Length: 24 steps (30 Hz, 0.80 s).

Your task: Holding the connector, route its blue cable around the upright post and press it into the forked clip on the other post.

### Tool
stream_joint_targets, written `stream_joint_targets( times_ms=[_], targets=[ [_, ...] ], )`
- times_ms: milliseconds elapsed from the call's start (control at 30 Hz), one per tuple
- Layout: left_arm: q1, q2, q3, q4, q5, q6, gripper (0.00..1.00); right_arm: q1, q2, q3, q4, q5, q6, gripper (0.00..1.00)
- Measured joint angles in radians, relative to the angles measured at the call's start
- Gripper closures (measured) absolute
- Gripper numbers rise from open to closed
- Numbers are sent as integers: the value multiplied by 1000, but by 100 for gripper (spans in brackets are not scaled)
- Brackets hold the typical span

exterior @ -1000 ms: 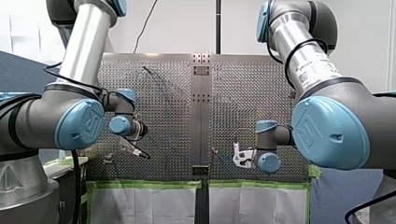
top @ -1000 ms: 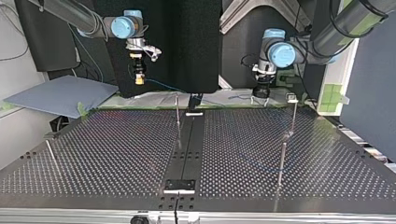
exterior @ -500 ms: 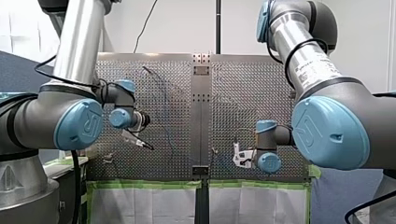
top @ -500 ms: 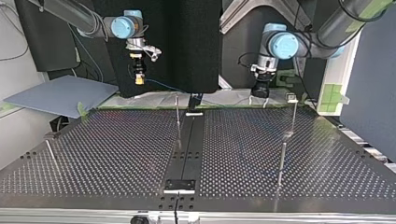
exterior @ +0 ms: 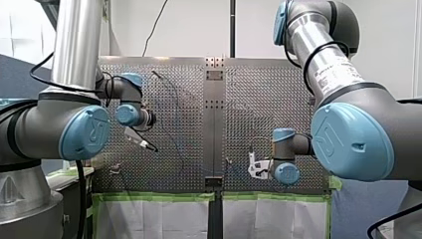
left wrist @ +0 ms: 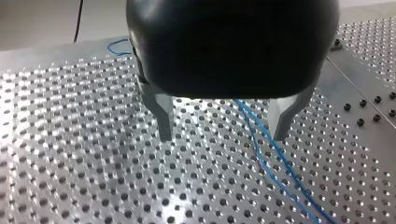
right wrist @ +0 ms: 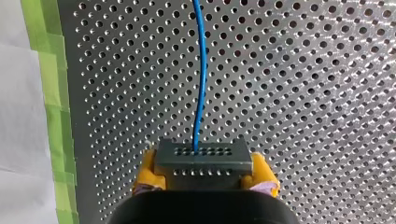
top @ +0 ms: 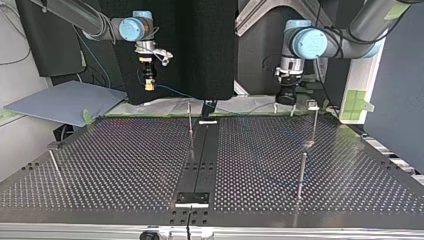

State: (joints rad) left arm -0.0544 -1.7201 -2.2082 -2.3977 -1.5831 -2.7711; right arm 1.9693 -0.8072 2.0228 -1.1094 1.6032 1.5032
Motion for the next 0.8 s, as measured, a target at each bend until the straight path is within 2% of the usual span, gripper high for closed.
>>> stream_joint_targets(
  times_ms=[367, 800],
  targets=[
    [-3, 104, 12, -104, -90, 104, 0, 1, 0, 0, -2, 0, 0, 100],
    [-8, 226, 76, -226, -212, 226, 0, 1, 0, 0, -5, 0, 1, 100]
  ],
)
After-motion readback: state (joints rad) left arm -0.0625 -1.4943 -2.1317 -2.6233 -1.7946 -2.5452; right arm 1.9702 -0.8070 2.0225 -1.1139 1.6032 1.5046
